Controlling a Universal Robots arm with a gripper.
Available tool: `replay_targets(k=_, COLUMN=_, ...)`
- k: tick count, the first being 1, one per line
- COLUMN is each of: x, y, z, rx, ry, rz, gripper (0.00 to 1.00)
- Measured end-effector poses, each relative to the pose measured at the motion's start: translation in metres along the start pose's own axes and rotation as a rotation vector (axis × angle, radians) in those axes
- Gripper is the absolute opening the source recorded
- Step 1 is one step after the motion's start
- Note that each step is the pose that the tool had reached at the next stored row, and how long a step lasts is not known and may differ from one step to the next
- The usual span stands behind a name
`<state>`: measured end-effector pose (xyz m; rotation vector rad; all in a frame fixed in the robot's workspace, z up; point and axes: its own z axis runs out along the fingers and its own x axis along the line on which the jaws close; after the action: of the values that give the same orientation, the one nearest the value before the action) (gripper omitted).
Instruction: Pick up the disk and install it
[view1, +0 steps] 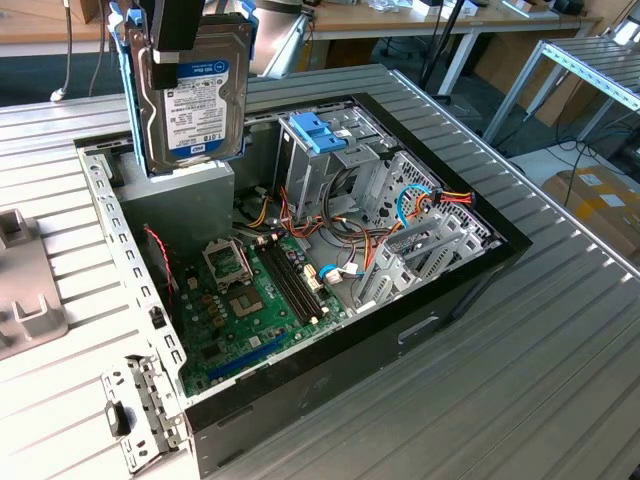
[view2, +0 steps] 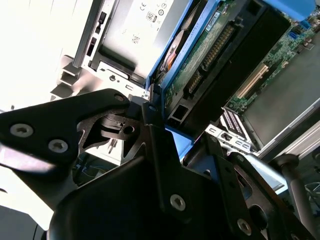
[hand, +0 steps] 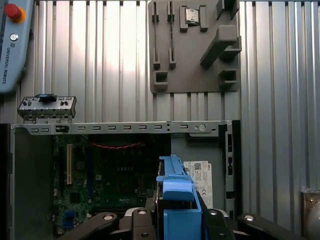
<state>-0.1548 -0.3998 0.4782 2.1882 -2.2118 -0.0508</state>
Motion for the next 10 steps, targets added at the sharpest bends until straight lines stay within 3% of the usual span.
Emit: replay_targets(k=10, x=-0.0001, y=-0.0095, z=0.0002, rx=0.0, ry=0.0006, rz=0.0, gripper=0.37)
